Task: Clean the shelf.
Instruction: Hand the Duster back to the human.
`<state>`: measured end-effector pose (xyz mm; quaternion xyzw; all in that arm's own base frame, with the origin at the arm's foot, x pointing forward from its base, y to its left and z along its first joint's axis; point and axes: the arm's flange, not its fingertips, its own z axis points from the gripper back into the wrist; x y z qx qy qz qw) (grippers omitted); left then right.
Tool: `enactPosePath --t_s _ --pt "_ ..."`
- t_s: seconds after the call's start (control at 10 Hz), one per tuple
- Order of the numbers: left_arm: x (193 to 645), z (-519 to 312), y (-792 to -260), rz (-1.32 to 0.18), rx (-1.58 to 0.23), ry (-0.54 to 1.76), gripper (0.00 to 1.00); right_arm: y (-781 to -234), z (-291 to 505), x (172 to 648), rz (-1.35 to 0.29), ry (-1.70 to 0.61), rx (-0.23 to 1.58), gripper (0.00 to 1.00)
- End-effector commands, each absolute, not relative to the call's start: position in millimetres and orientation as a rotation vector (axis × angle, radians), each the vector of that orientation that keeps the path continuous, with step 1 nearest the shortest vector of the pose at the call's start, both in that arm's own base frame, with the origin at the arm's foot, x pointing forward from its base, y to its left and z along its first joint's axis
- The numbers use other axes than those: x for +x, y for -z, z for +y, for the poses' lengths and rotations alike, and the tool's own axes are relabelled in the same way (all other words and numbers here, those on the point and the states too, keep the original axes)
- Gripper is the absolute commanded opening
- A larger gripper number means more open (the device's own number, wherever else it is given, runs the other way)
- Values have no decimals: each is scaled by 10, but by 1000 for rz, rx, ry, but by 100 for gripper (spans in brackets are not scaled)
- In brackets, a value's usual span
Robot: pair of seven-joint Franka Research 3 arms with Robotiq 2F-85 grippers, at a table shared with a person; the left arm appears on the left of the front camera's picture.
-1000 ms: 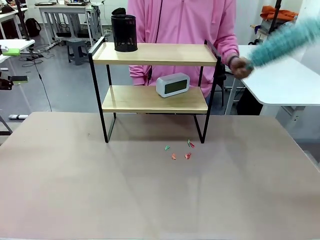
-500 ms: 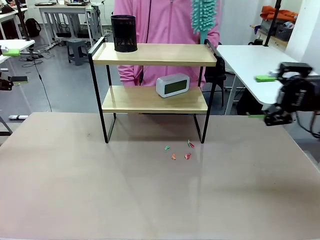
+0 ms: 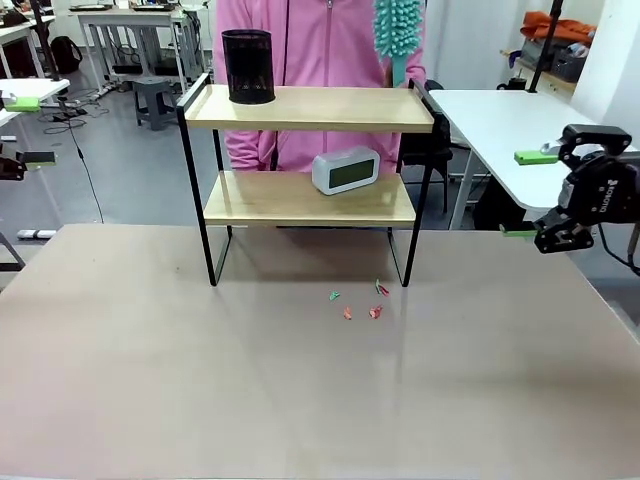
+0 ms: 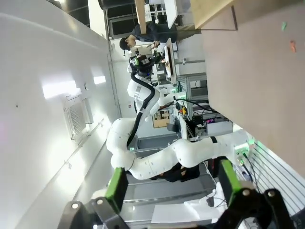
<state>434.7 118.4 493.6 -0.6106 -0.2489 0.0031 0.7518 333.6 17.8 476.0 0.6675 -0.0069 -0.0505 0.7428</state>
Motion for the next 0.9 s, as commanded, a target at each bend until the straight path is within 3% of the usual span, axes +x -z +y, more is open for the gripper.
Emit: enactPosePath --t_s 0.0,0.8 --pt "4325 1183 -4957 -538 -1335 5 100 -4763 168 3314 -21 88 1464 100" --pt "4325 1183 -4957 -538 -1335 5 100 -4763 168 3314 -21 88 1464 100"
